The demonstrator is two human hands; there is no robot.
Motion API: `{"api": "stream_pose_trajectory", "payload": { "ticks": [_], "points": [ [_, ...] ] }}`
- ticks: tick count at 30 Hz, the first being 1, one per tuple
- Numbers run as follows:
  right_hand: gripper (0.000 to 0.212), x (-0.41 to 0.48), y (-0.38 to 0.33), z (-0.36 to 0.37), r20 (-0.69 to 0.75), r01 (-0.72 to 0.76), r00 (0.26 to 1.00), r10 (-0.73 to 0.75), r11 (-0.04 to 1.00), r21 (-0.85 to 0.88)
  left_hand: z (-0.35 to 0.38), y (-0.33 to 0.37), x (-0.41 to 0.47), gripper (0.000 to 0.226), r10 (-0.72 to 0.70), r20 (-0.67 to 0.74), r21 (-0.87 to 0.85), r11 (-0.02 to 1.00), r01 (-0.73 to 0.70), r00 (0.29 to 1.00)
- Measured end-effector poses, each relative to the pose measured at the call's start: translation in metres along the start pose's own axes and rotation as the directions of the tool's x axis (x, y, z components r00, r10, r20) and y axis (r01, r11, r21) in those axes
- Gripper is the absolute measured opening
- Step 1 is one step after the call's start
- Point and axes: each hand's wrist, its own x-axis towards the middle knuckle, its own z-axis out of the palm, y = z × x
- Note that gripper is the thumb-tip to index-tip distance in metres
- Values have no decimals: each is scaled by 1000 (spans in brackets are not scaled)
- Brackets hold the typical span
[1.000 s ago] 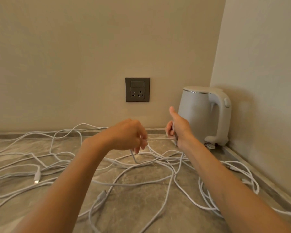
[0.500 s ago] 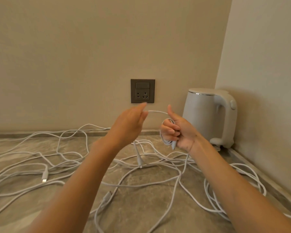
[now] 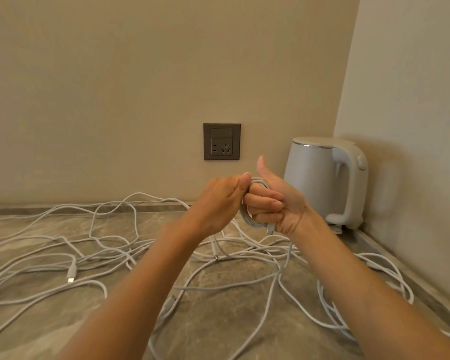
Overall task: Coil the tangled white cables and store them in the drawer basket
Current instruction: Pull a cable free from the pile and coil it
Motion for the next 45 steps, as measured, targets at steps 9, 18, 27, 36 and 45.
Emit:
{"api": "stream_pose_trajectory", "payload": {
  "ticks": [9, 18, 27, 36, 45],
  "points": [
    [69, 2, -1, 26, -584, 47, 771, -255, 937, -347, 3, -7, -1, 42, 53, -55, 145, 988, -45, 997],
    [81, 10, 5, 12, -769, 119, 326, -549, 831, -543, 13, -6, 1, 38, -40, 26, 142, 989, 36, 999],
    [61, 11, 2, 17, -719, 173, 476, -507, 855, -488, 0, -5, 1, 31, -35, -171, 112, 992, 55, 985],
    [54, 24, 16, 16, -568, 95, 604, -559, 759, -645, -7, -11, 2, 35, -357, -318, -317, 913, 256, 878],
    [43, 19, 14, 26, -479, 109, 564, -673, 635, -765, -10, -14, 5, 32, -246, -266, -184, 962, 202, 932]
  ]
}}
